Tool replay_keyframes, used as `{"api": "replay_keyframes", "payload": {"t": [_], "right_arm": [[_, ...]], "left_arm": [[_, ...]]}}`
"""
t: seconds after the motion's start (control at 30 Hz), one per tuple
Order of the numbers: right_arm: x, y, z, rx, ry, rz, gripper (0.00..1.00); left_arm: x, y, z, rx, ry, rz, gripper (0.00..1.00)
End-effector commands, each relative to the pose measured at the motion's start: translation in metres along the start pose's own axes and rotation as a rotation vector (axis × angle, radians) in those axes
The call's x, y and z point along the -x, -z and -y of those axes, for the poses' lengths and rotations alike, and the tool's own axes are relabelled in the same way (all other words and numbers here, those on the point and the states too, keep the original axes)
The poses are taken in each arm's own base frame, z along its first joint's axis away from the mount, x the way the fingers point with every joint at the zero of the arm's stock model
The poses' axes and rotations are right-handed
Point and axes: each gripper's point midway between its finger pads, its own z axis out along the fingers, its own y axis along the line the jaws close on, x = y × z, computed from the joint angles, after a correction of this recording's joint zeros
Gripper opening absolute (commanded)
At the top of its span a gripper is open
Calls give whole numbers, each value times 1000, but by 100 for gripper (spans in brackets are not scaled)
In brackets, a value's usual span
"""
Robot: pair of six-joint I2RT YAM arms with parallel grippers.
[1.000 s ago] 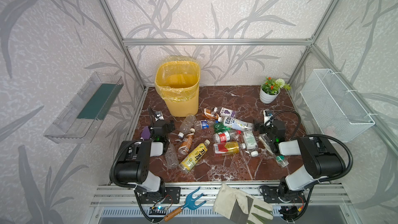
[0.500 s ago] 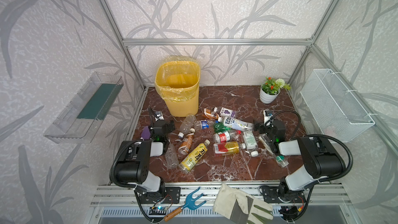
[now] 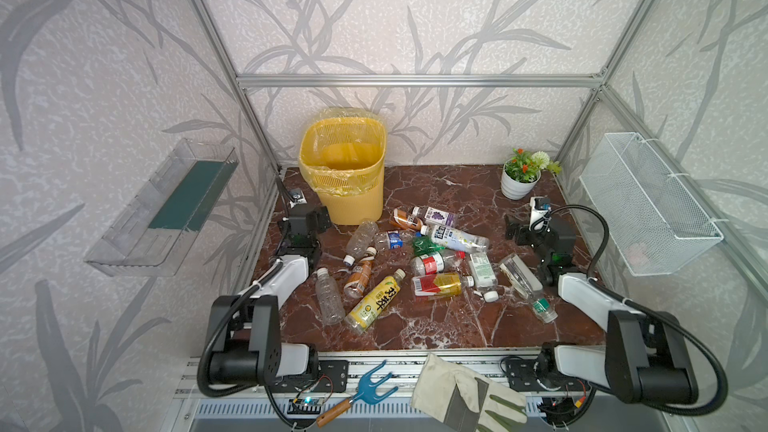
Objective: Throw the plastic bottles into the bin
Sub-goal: 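Reach the right gripper down and grasp the white oolong tea bottle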
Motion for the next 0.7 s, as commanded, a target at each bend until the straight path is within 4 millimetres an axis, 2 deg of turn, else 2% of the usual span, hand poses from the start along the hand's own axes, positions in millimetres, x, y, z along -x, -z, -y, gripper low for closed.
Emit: {"api": "replay_keyframes", "payload": {"t": [0.0, 0.07, 0.17, 0.3, 0.37, 0.43, 0.5, 0.67], "right_arm": [[4, 14, -32, 169, 7, -109, 98], [17, 20, -52, 252, 33, -129, 97], [22, 26, -90, 361, 152, -191, 97], [8, 30, -139, 482, 389, -322, 95], [-4, 30, -157, 534, 489, -395, 89], [-14, 29, -168, 578, 526, -460, 83], [-18, 29, -177, 623, 532, -489, 81], [-31, 22, -182, 635, 593, -544, 81]], "left_arm": [[-24, 22, -29, 120, 53, -129, 97], [-23, 33, -39, 156, 113, -120, 97], [-24, 45, -47, 176, 173, -114, 97], [-28, 54, -52, 191, 215, -130, 97], [-36, 59, -63, 253, 221, -168, 98], [-41, 66, -78, 351, 221, -197, 99], [-44, 72, -87, 396, 218, -212, 99], [-49, 80, -89, 385, 293, -189, 99]]}}
